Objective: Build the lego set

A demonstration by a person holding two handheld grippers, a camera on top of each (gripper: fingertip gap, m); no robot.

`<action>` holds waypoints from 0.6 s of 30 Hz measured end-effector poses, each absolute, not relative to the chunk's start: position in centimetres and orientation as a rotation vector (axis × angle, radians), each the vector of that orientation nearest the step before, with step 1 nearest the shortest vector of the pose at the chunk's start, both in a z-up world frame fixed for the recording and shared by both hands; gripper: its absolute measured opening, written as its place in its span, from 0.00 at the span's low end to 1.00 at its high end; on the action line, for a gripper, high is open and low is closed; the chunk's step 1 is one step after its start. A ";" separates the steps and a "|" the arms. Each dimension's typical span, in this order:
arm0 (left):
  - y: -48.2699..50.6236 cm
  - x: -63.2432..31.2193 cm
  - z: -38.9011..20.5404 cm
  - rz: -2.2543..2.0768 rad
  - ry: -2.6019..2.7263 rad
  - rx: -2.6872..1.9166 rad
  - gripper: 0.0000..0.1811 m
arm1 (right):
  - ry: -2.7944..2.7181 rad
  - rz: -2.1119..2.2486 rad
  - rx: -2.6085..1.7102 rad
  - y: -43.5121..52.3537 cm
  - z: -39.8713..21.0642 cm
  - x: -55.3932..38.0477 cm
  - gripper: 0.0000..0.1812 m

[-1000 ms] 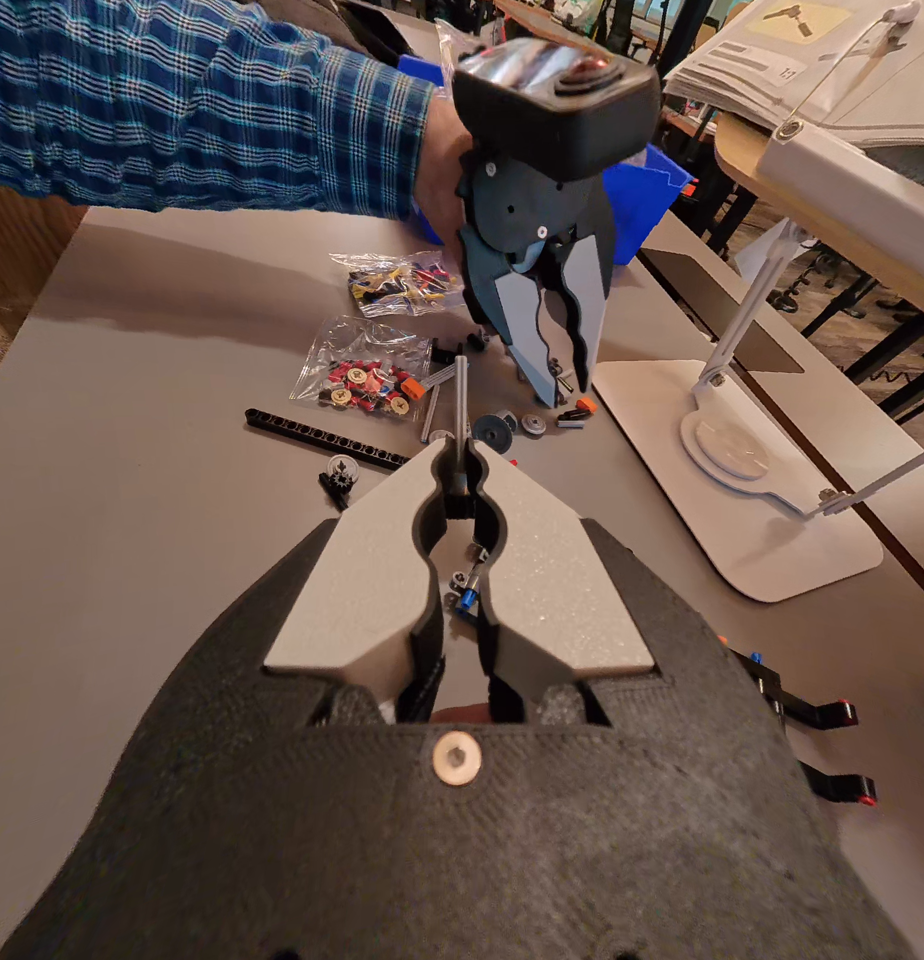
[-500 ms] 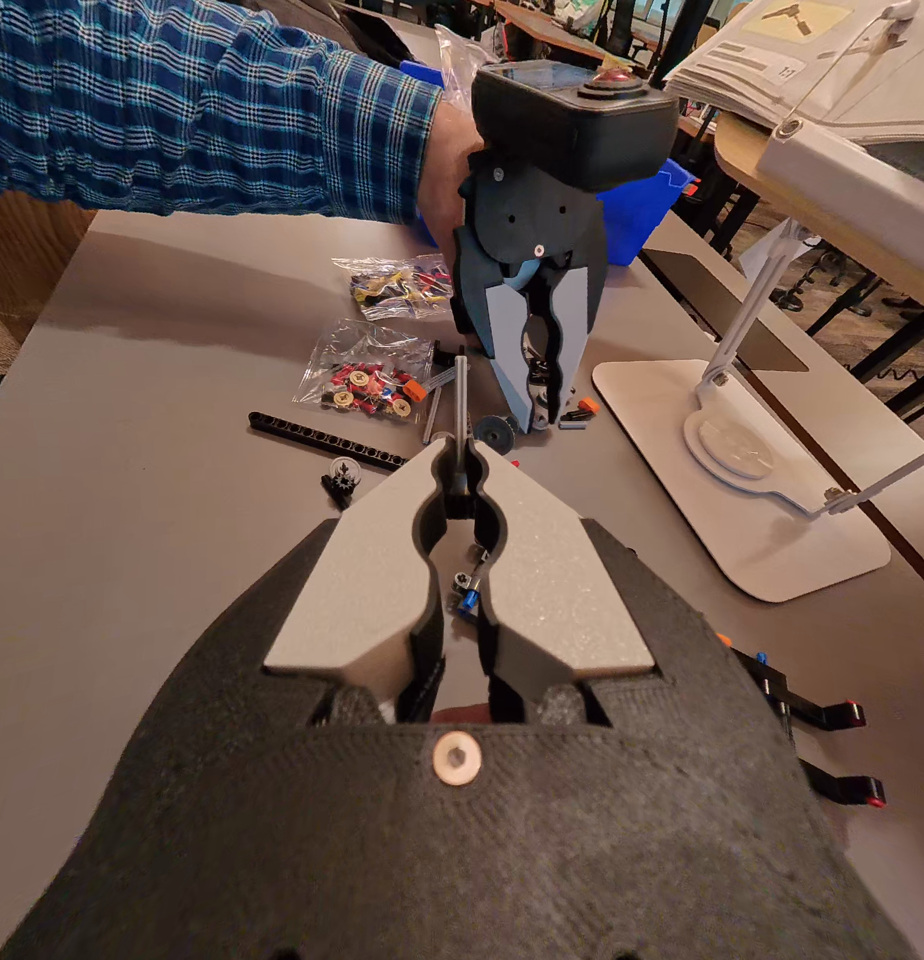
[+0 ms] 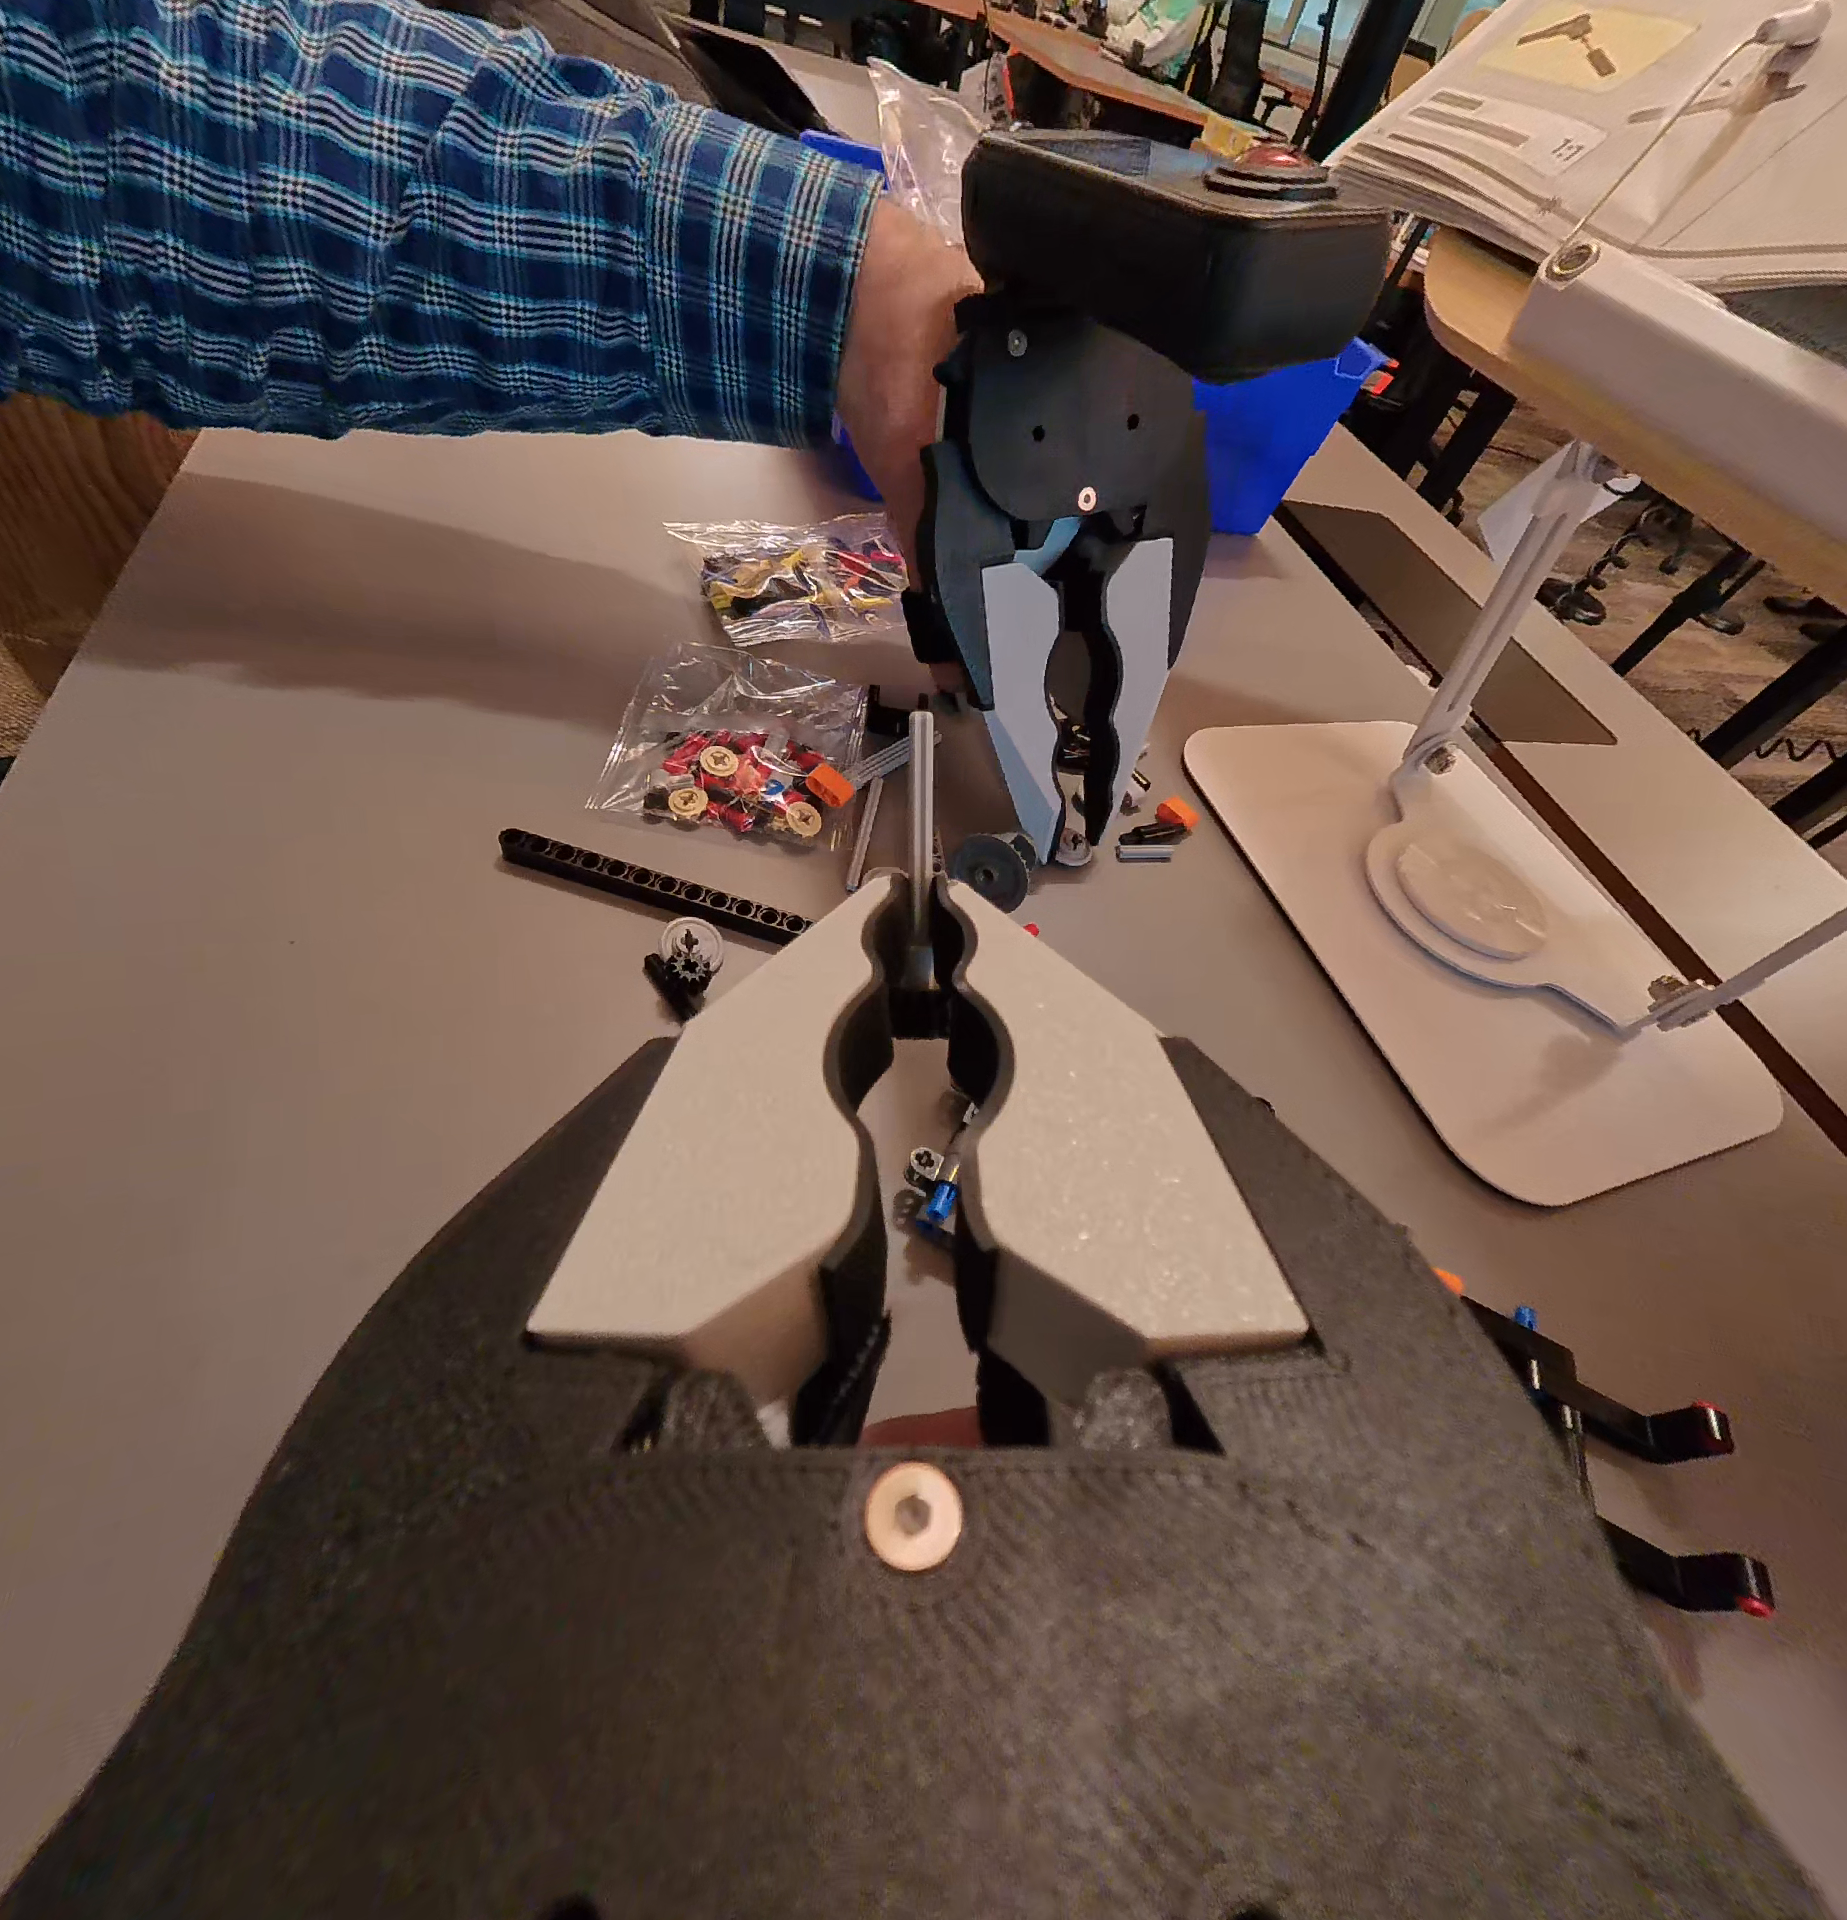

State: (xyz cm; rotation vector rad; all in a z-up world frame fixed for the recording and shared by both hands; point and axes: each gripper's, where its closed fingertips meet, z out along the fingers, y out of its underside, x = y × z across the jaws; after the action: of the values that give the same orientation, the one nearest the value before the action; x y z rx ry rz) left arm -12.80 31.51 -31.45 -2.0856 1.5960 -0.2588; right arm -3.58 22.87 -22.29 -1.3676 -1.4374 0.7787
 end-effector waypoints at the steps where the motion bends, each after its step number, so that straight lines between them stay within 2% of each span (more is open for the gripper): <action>1: 31.5 -12.8 -31.4 -0.253 1.603 -2.072 0.09 | -1.437 0.779 -1.367 22.9 -22.3 -3.6 0.00; 10: 31.4 -12.9 -31.0 -0.238 1.483 -2.046 0.09 | -1.433 0.776 -1.364 22.9 -22.2 -3.6 0.00; 18: 31.1 -13.0 -27.6 -0.278 1.283 -1.992 0.09 | -1.429 0.760 -1.366 23.1 -22.3 -3.6 0.00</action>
State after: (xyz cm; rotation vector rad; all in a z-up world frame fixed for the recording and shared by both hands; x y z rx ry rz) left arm -12.95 31.06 -27.61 -1.9925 1.2830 -0.2775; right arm -3.63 23.09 -22.28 -1.3659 -1.4292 0.7602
